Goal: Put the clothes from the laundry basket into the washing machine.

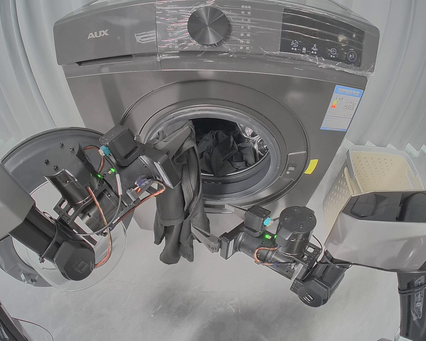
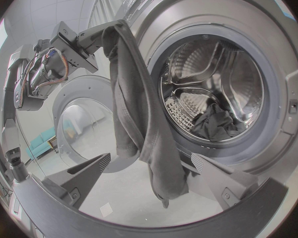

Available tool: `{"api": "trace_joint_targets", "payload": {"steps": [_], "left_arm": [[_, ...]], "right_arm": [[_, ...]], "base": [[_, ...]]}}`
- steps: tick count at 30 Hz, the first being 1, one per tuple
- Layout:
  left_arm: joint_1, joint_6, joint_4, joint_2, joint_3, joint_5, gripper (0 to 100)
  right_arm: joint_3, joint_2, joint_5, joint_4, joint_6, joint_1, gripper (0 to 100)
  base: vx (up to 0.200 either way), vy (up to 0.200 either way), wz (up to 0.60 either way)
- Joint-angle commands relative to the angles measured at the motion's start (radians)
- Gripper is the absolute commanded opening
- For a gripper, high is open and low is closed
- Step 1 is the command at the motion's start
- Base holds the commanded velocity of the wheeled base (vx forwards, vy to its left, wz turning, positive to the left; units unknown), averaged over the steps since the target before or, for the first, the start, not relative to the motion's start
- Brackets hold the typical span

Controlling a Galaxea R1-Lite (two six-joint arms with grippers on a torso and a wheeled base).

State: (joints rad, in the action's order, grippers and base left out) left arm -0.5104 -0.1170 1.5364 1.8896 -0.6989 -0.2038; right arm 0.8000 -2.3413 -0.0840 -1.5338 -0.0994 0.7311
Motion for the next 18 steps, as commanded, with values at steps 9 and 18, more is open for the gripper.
{"api": "trace_joint_targets", "payload": {"steps": [9,18], "left_arm": [[-0.011,0.000,0.001,0.006,-0.004,0.001,0],[-0.033,0.002,0.001,-0.007,-0.028,0.014,0]], "right_arm": [[0.220,-0.133,-0.034,0.023,0.001,0.028,100],[0.314,-0.210,0.007,0.040,0.004,0.014,100]], "base": [[0.000,0.000,0.00],[0.000,0.000,0.00]]}}
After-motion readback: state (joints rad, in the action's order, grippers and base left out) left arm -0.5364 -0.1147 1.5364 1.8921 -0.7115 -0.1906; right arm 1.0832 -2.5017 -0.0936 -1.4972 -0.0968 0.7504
